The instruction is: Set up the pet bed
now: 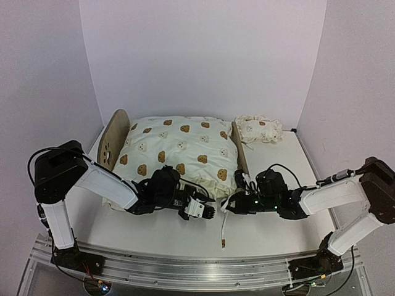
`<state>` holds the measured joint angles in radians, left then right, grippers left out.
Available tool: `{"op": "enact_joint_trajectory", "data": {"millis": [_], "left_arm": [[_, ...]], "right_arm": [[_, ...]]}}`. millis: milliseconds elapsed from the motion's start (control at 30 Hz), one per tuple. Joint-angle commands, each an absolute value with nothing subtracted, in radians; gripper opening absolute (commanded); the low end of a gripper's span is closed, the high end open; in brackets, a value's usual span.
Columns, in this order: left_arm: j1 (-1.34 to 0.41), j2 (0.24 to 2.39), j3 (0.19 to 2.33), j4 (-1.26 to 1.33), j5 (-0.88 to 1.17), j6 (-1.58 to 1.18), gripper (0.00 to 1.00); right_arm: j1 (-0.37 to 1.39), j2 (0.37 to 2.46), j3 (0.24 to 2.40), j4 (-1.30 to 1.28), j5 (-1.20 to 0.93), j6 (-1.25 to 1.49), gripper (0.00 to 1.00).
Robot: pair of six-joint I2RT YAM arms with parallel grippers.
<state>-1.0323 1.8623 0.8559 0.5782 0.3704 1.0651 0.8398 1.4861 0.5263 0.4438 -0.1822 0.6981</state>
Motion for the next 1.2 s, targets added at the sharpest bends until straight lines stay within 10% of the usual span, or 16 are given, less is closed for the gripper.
{"op": "enact_joint_trajectory", "data": {"millis": [0, 1167], "left_arm": [[-1.026, 1.903, 0.907, 0.695, 0.39, 1.131, 0.33], [-0.952, 1.983, 1.014, 0.664, 0.465, 1.305, 0.21]], "right_arm": [[0.836, 1.458, 0.528, 0.46, -0.235, 0.653, 0.0], [0.836, 1.438, 0.551, 0.428, -0.192, 0.63, 0.0]]}}
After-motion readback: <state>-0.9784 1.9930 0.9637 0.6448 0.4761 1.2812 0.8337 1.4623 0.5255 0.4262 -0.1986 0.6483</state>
